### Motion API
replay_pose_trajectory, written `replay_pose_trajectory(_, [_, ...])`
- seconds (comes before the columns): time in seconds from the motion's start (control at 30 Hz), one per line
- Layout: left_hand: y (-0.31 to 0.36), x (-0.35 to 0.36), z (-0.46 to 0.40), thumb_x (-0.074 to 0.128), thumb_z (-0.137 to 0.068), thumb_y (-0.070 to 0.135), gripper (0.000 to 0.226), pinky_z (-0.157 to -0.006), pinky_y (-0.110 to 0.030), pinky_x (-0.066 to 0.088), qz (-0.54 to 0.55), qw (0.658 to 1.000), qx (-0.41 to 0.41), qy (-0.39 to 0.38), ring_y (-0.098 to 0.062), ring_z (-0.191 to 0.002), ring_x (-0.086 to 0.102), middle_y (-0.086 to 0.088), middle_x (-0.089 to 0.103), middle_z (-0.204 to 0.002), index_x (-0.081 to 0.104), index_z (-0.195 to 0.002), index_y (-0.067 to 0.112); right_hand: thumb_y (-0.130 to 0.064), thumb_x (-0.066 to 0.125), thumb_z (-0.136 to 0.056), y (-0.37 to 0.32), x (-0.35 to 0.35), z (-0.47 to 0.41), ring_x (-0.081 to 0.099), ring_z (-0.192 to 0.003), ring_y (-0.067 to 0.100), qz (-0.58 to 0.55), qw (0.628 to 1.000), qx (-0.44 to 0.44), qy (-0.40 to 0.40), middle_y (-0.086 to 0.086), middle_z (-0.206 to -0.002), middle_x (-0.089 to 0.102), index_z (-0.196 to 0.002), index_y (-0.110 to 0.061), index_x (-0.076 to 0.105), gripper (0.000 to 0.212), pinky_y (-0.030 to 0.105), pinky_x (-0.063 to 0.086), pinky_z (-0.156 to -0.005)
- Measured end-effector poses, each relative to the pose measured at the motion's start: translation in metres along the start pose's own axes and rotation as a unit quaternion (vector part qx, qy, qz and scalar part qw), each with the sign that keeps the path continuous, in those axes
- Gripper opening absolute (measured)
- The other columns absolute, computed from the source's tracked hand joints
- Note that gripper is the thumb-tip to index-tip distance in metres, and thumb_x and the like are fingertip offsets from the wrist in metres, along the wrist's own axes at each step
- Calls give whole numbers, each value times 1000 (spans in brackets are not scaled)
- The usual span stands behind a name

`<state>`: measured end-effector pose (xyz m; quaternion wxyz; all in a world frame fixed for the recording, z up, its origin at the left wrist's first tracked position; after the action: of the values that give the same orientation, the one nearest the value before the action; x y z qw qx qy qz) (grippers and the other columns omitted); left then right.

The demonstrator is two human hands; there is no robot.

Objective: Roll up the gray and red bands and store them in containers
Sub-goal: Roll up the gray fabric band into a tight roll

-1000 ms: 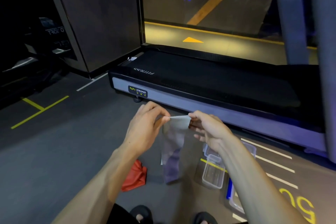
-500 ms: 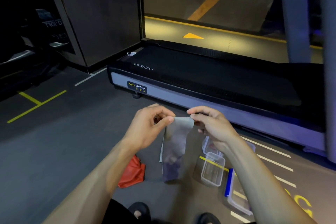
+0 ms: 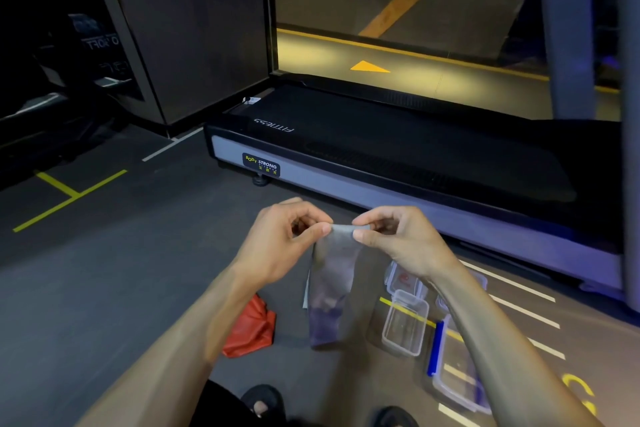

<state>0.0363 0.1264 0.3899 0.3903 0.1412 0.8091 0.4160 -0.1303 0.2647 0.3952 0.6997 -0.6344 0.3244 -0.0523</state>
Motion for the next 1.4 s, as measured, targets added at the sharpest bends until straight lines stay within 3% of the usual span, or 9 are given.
replay_pose_trajectory(0.17, [-5,3,-2,77,-89,25,9,-77,-40,55,42,999,-14,-12,-17,-76,67,6,69,-82,77,-91,33,-20,80,-87,1,-3,-2,65,-75,15,44,999,-23,-2,5,-84,77,-84,-21,80,3,33,51,-75])
replay_pose_trajectory(0.27, [-4,4,-3,74,-87,30,13,-75,-46,52,92,995,-17,-17,-31,-76,64,-1,70,-78,75,-98,35,-19,79,-88,1,-5,-1,59,-69,3,2,999,33,-39,-2,-77,73,-84,-16,79,5,22,45,-71])
replay_pose_trajectory(0.4, [-6,10,-6,70,-88,32,9,-85,-52,56,122,992,-22,-27,-27,-85,69,1,74,-86,76,-95,32,-21,78,-88,-1,-4,-3,56,-71,6,-60,989,119,-58,-5,-76,69,-84,-16,78,7,23,37,-68])
replay_pose_trajectory(0.57, [-4,14,-7,74,-85,33,14,-84,-42,57,132,989,-37,-61,-16,-84,68,2,72,-88,74,-98,34,-19,74,-85,-3,-4,-5,45,-66,12,-111,980,161,-39,8,-79,51,-80,-14,70,8,29,31,-61])
replay_pose_trajectory(0.67, [-2,14,-5,78,-85,25,19,-80,-32,55,115,990,-29,-73,-11,-80,64,0,69,-87,73,-100,35,-21,74,-82,0,-5,-5,49,-70,13,-139,971,191,-24,2,-75,54,-71,-21,69,13,28,35,-62])
replay_pose_trajectory(0.87, [3,10,-5,76,-90,19,17,-78,-21,49,33,999,2,-28,-13,-82,64,5,65,-86,75,-99,33,-23,76,-83,2,-4,-3,51,-70,12,-169,960,221,-40,7,-90,56,-85,-19,72,6,25,36,-58])
replay_pose_trajectory(1.0, [7,9,-5,75,-91,21,12,-70,-18,43,-32,999,39,-6,-13,-78,58,13,57,-86,75,-97,32,-22,79,-82,3,-7,0,52,-64,12,-186,950,242,-72,3,-81,56,-85,-18,74,8,25,34,-56])
replay_pose_trajectory(1.17, [10,9,-6,72,-93,16,10,-71,-28,51,-30,997,74,-12,-15,-90,63,13,58,-100,72,-94,26,-13,73,-88,0,-8,-1,49,-61,11,-221,941,241,-85,3,-73,50,-88,-13,72,0,25,34,-59])
replay_pose_trajectory(1.4, [9,9,-9,69,-95,17,7,-74,-38,54,-42,994,93,-23,-14,-81,65,7,61,-88,71,-96,24,-10,72,-91,4,-11,-6,50,-66,12,-227,951,189,-89,3,-80,61,-109,-18,79,21,26,36,-62])
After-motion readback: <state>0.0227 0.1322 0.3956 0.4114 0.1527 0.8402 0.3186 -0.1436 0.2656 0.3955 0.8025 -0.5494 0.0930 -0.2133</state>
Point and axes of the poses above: each hand's wrist, its own z-axis away from the middle knuckle, its own x-axis out of the palm, y = z × x, the point moved 3 cm from there along -z, towards the middle knuckle
